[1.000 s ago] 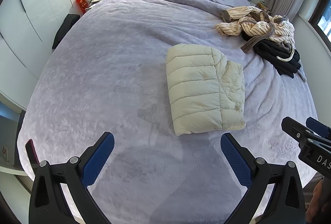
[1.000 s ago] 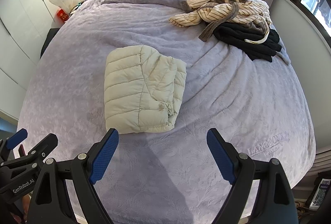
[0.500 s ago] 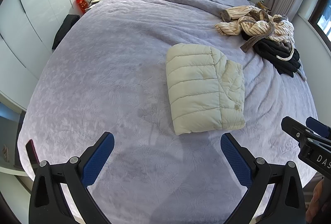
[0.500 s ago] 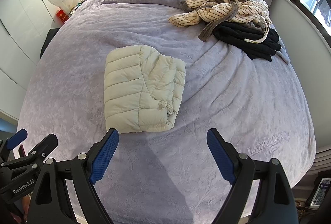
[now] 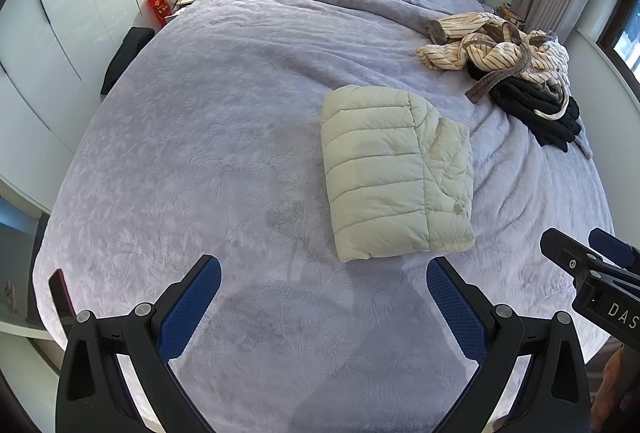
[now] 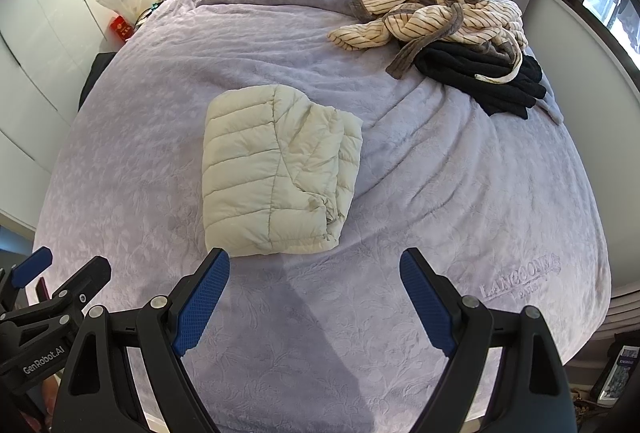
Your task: Fold large clothes
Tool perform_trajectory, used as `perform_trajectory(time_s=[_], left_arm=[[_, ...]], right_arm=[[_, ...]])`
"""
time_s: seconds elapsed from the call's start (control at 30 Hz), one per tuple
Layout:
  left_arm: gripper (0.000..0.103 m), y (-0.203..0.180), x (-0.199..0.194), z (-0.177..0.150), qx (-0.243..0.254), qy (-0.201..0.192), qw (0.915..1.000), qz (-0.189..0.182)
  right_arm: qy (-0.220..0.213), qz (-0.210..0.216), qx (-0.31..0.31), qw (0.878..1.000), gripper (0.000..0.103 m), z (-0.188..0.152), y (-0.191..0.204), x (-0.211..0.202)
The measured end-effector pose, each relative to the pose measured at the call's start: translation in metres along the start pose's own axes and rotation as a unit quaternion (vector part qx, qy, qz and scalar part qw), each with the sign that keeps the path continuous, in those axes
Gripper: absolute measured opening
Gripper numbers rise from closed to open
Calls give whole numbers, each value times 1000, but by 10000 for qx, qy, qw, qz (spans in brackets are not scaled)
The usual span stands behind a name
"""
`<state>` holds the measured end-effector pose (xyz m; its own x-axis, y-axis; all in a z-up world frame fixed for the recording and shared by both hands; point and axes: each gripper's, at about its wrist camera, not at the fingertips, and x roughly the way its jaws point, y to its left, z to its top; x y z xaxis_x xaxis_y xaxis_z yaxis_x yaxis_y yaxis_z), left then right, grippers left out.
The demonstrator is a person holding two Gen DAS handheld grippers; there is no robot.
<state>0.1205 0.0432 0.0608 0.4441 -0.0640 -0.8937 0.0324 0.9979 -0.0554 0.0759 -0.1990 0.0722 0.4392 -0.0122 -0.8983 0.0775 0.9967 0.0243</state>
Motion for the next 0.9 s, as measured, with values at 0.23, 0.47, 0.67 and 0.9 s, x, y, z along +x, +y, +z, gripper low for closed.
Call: perform_trajectory(time_s=[0.23,0.47,0.67,0.9], left_arm=[[103,1,-1,0,-7,-13,10000,-14],[103,1,-2,0,-10,-11,10000,-7],[103,2,-1,2,-34,-10,10000,-9],[103,1,-1,2,-25,-7,10000,-12]], right_arm=[[4,-5,-2,10000,89,1,0,0],[9,-3,-2,10000,89,1,0,1],[19,5,-7,10000,89,2,0,1],[16,3,-6,10000,89,2,0,1]])
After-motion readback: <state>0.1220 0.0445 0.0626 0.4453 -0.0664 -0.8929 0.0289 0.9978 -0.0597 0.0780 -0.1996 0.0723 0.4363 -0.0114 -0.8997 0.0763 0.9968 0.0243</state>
